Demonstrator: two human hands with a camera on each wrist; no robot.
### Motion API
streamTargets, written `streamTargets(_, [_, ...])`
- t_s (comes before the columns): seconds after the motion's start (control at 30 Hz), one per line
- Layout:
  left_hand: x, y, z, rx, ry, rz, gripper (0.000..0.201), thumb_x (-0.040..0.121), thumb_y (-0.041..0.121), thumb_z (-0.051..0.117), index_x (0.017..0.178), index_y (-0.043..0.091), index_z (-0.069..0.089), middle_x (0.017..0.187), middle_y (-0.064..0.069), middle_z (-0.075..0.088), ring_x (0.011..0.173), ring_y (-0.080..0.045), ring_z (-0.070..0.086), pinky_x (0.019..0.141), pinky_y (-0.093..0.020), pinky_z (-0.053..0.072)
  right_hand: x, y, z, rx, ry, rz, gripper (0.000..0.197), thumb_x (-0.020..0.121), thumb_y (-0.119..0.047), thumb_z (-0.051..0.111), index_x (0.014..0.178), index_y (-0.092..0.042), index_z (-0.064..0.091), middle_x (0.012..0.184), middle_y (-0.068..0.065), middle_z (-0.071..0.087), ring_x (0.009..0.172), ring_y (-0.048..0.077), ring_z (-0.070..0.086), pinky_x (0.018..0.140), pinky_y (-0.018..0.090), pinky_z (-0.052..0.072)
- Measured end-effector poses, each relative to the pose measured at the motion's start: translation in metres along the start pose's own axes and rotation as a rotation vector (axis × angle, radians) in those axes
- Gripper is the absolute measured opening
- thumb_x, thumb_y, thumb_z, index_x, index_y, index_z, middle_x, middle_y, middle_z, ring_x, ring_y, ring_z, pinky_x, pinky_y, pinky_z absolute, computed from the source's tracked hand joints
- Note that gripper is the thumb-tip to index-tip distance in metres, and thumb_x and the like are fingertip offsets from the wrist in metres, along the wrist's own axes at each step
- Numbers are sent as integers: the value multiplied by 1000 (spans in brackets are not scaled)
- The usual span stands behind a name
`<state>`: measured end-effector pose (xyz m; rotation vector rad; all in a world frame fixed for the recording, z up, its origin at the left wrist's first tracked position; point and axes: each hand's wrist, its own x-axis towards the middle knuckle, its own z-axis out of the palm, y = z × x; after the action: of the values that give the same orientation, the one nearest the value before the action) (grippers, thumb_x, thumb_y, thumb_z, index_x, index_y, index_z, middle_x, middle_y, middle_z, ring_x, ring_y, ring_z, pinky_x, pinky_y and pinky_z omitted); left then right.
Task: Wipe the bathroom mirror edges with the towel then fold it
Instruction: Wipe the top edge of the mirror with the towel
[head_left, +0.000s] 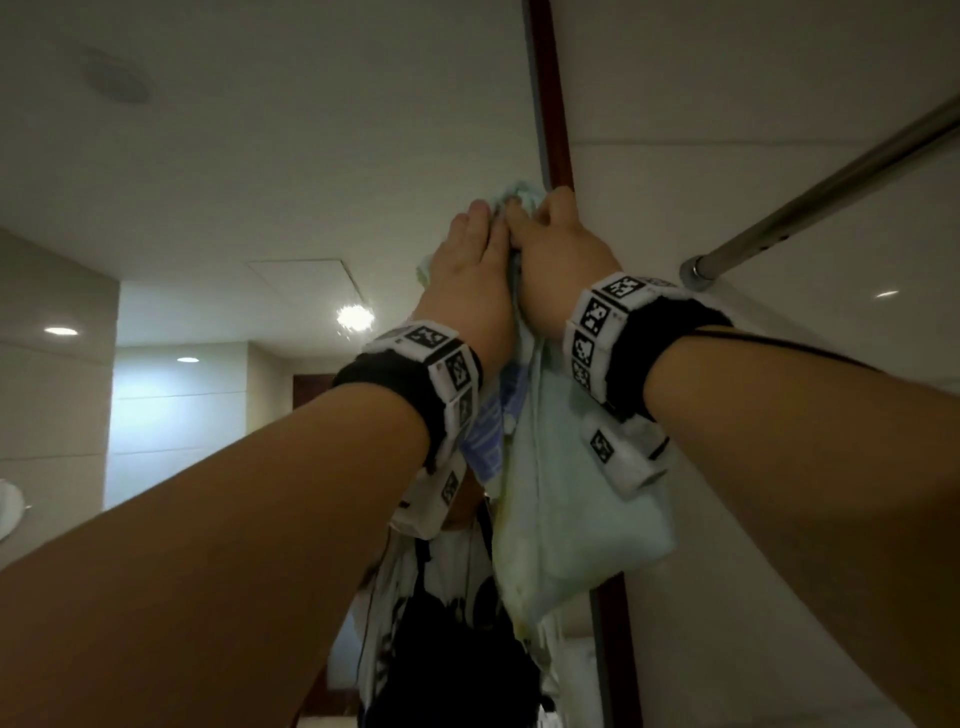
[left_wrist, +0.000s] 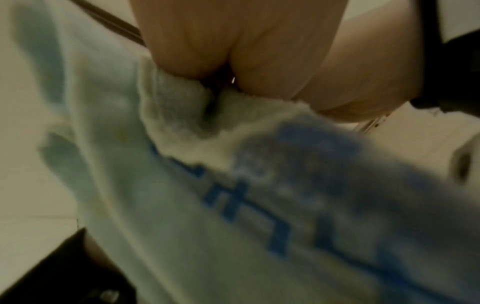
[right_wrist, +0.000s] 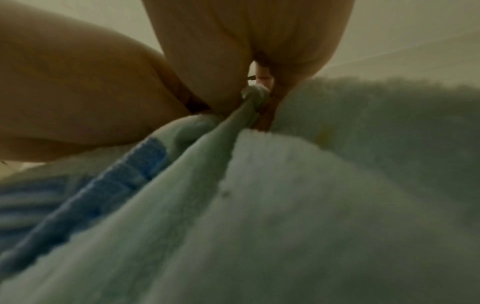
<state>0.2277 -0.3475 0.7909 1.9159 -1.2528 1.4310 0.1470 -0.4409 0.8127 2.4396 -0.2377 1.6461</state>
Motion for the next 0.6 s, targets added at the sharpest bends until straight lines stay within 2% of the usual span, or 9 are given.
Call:
streamTargets(0.1, [-19,14,11,-64,37,-32,85,95,19,54,162,11,3,169,-14,-2,156,-28,-1,123,-33,-2,-20,2,8,25,9,21,53,103,-20,41,154,-17,28,143,15,29,108,36,56,94,36,47])
streamTargets(0.23, [-57,25,30,-104,99,-16,80,96,16,51,162,9,7,169,-14,0,156,-29,0,123,-33,-4,-57,0,20,109,3,30,51,104,-19,36,154,-16,28,144,16,29,108,35,57,99,39,48])
streamTargets(0.37, [-90,25,55,52,85,10,83,96,17,51,161,6,2,169,-16,-4,156,-31,-6,127,-42,-1,-90,-6,35,93,71,-13,45,106,-27,33,149,-15,30,135,14,36,103,31,57,92,39,51])
streamTargets(0.47, [-76,17,51,119,41,12,79,99,19,49,161,6,2,169,-18,-5,156,-34,-6,127,-45,-1,-80,-8,32,99,38,10,46,106,-24,34,150,-13,27,136,14,34,105,31,58,94,39,50])
streamTargets(0.6, [-21,6,17,149,30,56,73,102,18,45,160,6,1,168,-18,-4,156,-35,-2,125,-41,-3,-36,-3,17,77,49,21,56,103,-19,39,154,-8,20,140,17,29,108,32,55,96,35,46])
